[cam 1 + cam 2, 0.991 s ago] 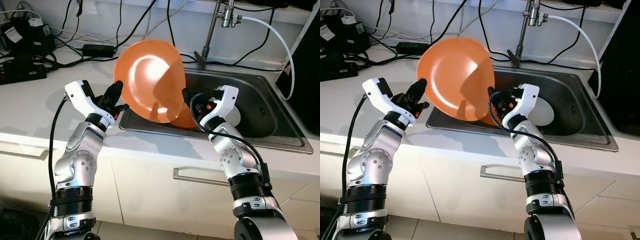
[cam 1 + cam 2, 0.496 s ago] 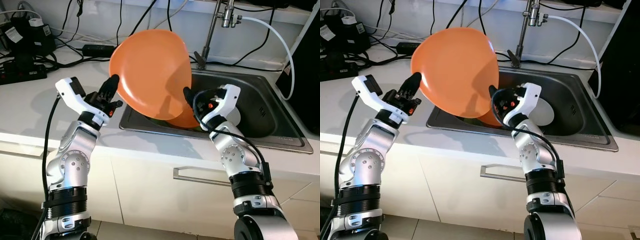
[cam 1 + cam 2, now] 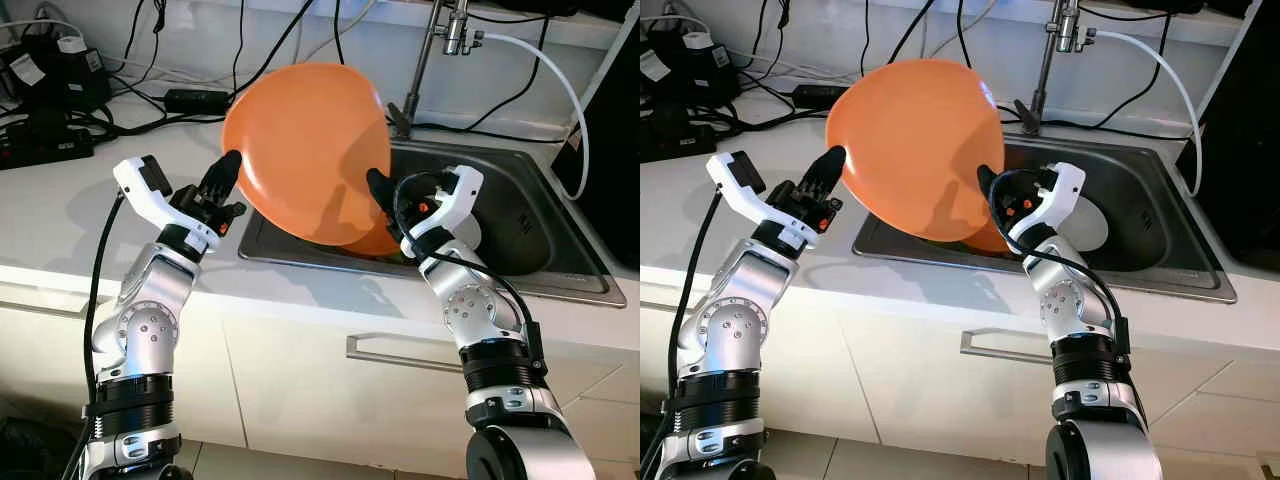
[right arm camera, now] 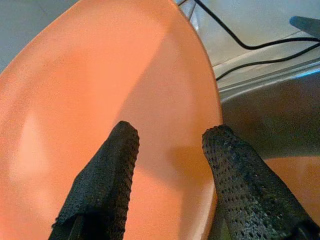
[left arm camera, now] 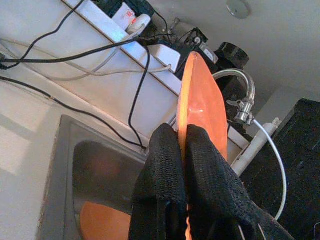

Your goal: Kitchen organization

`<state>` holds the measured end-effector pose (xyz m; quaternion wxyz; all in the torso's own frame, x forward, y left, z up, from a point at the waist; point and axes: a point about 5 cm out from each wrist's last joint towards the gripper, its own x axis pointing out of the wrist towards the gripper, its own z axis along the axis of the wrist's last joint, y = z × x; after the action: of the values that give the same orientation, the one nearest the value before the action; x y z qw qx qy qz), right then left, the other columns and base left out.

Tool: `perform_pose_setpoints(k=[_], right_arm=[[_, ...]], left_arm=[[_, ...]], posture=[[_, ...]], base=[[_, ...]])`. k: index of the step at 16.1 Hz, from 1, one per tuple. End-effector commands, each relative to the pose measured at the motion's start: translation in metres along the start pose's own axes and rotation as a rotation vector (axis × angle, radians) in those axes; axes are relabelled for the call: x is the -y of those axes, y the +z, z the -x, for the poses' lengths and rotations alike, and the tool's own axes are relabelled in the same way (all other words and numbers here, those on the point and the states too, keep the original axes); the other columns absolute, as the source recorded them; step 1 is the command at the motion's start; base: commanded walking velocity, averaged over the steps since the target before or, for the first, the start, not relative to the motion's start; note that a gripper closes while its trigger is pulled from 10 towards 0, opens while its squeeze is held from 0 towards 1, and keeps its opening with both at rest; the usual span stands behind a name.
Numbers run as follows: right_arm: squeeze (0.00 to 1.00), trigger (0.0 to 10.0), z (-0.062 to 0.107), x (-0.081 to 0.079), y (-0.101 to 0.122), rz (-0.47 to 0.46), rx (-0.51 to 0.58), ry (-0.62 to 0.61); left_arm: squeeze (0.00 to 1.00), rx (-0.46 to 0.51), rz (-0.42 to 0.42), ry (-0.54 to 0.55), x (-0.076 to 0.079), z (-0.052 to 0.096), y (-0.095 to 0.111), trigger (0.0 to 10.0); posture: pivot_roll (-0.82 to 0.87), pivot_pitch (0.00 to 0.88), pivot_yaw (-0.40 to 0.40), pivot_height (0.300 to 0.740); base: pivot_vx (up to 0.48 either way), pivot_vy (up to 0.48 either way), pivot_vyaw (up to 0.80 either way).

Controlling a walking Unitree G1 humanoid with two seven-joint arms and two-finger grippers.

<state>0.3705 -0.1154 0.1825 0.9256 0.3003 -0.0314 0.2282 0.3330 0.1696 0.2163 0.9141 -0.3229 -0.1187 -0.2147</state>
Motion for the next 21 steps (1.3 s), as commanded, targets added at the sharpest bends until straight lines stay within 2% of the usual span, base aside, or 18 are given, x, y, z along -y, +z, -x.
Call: perform_pose_setpoints(k=[1,8,16,18,21], right_arm=[[0.00,10.0,0.000,0.000,0.003,-0.008,0.010,0.006],[0.00,10.0,-0.001,0.002,0.003,-0.020,0.005,0.004],[0.00,10.0,0.005,0.015,0.008,0.008,0.013,-0.045],[0.00,10.0,0.004,0.015,0.009,0.000,0.019,-0.044],[0.00,10.0,0.003,0.014,0.006,-0.088,0.028,-0.038]], left_arm=[[0.00,0.038,-0.006,-0.057,0.009,-0.001,0.010,10.0],[0.00,0.044,0.012,-0.078,0.010,0.003,0.013,10.0],[0.00,0.044,0.013,-0.071,0.008,0.010,0.016,10.0],[0.00,0.040,0.019,-0.072,0.007,0.010,0.015,10.0],[0.00,0.041,0.030,-0.079,0.008,0.009,0.014,10.0]], posture=[[0.11,0.000,-0.029,0.740],[0.12,0.000,-0.033,0.740],[0.12,0.000,-0.030,0.740],[0.12,0.000,-0.030,0.740],[0.12,0.000,-0.032,0.740]], base=[[0.000,0.000,0.00],[0.000,0.000,0.00],[0.000,0.000,0.00],[0.000,0.000,0.00],[0.000,0.000,0.00]])
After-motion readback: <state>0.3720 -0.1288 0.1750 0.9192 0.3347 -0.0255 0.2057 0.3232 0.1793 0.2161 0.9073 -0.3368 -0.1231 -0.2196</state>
